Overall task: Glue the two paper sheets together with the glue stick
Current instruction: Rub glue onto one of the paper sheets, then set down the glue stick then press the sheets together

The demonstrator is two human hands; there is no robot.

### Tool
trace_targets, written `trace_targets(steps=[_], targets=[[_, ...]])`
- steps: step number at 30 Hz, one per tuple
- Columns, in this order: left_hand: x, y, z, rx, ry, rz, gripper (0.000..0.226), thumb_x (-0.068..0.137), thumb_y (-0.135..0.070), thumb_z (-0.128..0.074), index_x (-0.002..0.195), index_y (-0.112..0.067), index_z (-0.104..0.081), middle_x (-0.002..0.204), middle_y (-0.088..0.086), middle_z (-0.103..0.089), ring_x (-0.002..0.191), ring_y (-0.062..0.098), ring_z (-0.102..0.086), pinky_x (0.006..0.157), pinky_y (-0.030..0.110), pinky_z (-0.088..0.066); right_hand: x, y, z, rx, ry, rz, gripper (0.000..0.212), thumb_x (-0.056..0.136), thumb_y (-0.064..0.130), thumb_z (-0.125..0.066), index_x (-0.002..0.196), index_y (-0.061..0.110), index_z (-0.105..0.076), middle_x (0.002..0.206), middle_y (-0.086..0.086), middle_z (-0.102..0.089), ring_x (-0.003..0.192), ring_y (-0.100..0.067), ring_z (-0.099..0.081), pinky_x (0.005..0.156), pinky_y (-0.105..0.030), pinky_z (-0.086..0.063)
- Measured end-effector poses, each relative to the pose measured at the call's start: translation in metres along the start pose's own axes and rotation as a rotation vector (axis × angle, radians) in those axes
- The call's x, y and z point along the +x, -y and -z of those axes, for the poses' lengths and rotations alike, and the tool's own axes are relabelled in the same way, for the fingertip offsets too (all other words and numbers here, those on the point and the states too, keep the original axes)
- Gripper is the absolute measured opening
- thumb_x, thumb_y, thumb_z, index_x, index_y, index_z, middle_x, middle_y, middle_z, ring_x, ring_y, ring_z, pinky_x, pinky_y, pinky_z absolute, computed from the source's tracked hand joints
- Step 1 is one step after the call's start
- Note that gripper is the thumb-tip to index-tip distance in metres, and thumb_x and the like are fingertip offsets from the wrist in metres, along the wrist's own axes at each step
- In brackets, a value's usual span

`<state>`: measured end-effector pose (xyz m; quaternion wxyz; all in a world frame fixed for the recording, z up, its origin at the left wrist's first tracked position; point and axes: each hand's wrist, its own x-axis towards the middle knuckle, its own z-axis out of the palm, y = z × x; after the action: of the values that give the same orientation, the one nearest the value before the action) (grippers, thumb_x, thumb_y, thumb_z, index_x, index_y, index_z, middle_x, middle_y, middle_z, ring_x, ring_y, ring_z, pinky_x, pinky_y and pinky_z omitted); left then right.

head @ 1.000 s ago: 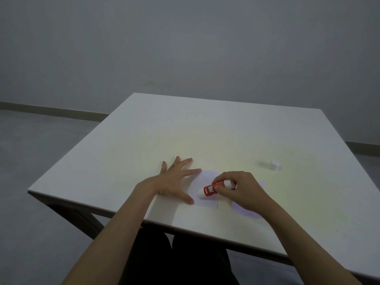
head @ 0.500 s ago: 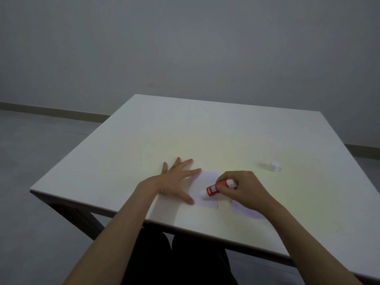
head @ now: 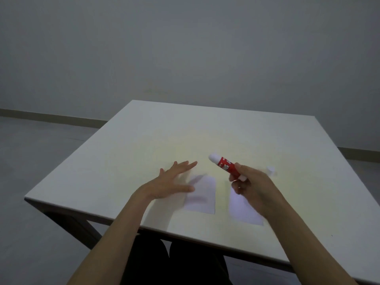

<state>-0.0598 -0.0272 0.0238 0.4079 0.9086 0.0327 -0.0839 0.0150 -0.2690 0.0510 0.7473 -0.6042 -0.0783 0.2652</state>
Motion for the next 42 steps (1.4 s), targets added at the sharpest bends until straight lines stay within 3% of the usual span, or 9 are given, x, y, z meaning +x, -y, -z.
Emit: trace_targets(steps=[3, 6, 11, 16, 21, 29, 34, 38, 42], targets=[[-0.001, -0.032, -0.011, -0.435, -0.286, -0.101, 0.033, 0.084, -0.033, -0.066, 0.110, -0.051, -0.058, 0.127, -0.020, -0.059, 0.130, 0.003, -0.046, 0.104, 0.019, -0.036, -0.002, -0.008, -0.023, 0.173, 0.079, -0.081, 0.021, 0.093, 0.024, -0.052, 0.101, 0.010, -0.065, 0.070, -0.004, -0.065, 0.051, -0.015, -0.050, 0.051, -0.024, -0.040], [0.002, -0.058, -0.021, -0.602, -0.450, -0.107, 0.011, 0.078, -0.034, -0.072, 0.082, -0.044, -0.074, 0.090, -0.021, -0.075, 0.092, -0.005, -0.067, 0.079, 0.012, -0.047, -0.002, -0.016, -0.045, 0.037, 0.066, 0.013, 0.030, 0.092, 0.028, -0.056, 0.121, 0.019, -0.057, 0.074, -0.002, -0.071, 0.053, -0.016, -0.055, 0.053, -0.026, -0.042], [0.009, -0.051, -0.003, -0.616, -0.658, -0.006, 0.008, 0.068, -0.029, -0.080, 0.074, -0.031, -0.077, 0.081, -0.009, -0.076, 0.083, 0.012, -0.071, 0.082, 0.036, -0.056, -0.002, -0.028, -0.050, -0.528, -0.082, 0.190, 0.048, 0.086, 0.039, -0.061, 0.130, 0.027, -0.047, 0.109, 0.004, -0.066, 0.076, -0.011, -0.064, 0.067, -0.020, -0.047], [0.022, -0.031, 0.029, -0.212, -0.841, 0.083, 0.036, 0.080, -0.049, -0.062, 0.053, -0.027, -0.070, 0.064, -0.019, -0.071, 0.039, 0.002, -0.044, 0.044, 0.010, -0.032, -0.007, -0.045, -0.031, -0.969, -0.195, 0.408, 0.031, 0.084, 0.028, -0.065, 0.114, 0.024, -0.061, 0.114, 0.003, -0.059, 0.081, -0.005, -0.055, 0.072, -0.018, -0.044], [0.041, -0.015, 0.040, -0.144, -0.862, 0.195, 0.033, 0.082, -0.034, -0.062, 0.055, -0.015, -0.066, 0.062, -0.003, -0.072, 0.048, 0.006, -0.048, 0.060, 0.025, -0.041, -0.012, -0.049, -0.019, -1.184, -0.286, 0.453, 0.030, 0.084, 0.028, -0.064, 0.114, 0.021, -0.063, 0.115, -0.001, -0.059, 0.105, -0.020, -0.057, 0.086, -0.030, -0.038], [0.051, 0.000, 0.033, -0.125, -0.872, 0.225, 0.028, 0.080, -0.029, -0.063, 0.056, -0.014, -0.065, 0.059, -0.005, -0.071, 0.057, 0.006, -0.056, 0.057, 0.023, -0.040, -0.022, -0.061, -0.056, -1.503, 0.018, 0.662, 0.035, 0.080, 0.041, -0.062, 0.106, 0.018, -0.068, 0.105, 0.001, -0.068, 0.097, -0.027, -0.058, 0.081, -0.038, -0.042], [0.051, 0.004, 0.030, -0.127, -0.882, 0.231, 0.032, 0.081, -0.031, -0.061, 0.055, -0.014, -0.064, 0.058, -0.007, -0.071, 0.061, 0.006, -0.059, 0.057, 0.022, -0.039, -0.019, -0.067, -0.068, -1.661, 0.123, 0.577, 0.041, 0.087, 0.044, -0.047, 0.111, 0.015, -0.062, 0.116, 0.001, -0.061, 0.110, -0.026, -0.041, 0.091, -0.038, -0.026], [0.052, 0.006, 0.028, -0.147, -0.883, 0.223, 0.021, 0.080, -0.027, -0.063, 0.061, -0.017, -0.065, 0.065, -0.006, -0.072, 0.068, 0.009, -0.062, 0.058, 0.021, -0.039, -0.022, -0.061, -0.075, -1.713, 0.134, 0.606, 0.030, 0.085, 0.039, -0.052, 0.098, 0.016, -0.067, 0.097, 0.002, -0.068, 0.103, -0.025, -0.045, 0.092, -0.037, -0.027], [0.052, 0.007, 0.027, -0.145, -0.890, 0.217, 0.009, 0.079, -0.025, -0.064, 0.072, -0.021, -0.067, 0.069, -0.007, -0.072, 0.073, 0.011, -0.063, 0.059, 0.023, -0.040, -0.027, -0.060, -0.081, -1.857, 0.078, 0.644, 0.018, 0.057, 0.041, -0.076, 0.055, 0.026, -0.067, 0.051, 0.010, -0.060, 0.069, -0.016, -0.060, 0.081, -0.030, -0.028]])
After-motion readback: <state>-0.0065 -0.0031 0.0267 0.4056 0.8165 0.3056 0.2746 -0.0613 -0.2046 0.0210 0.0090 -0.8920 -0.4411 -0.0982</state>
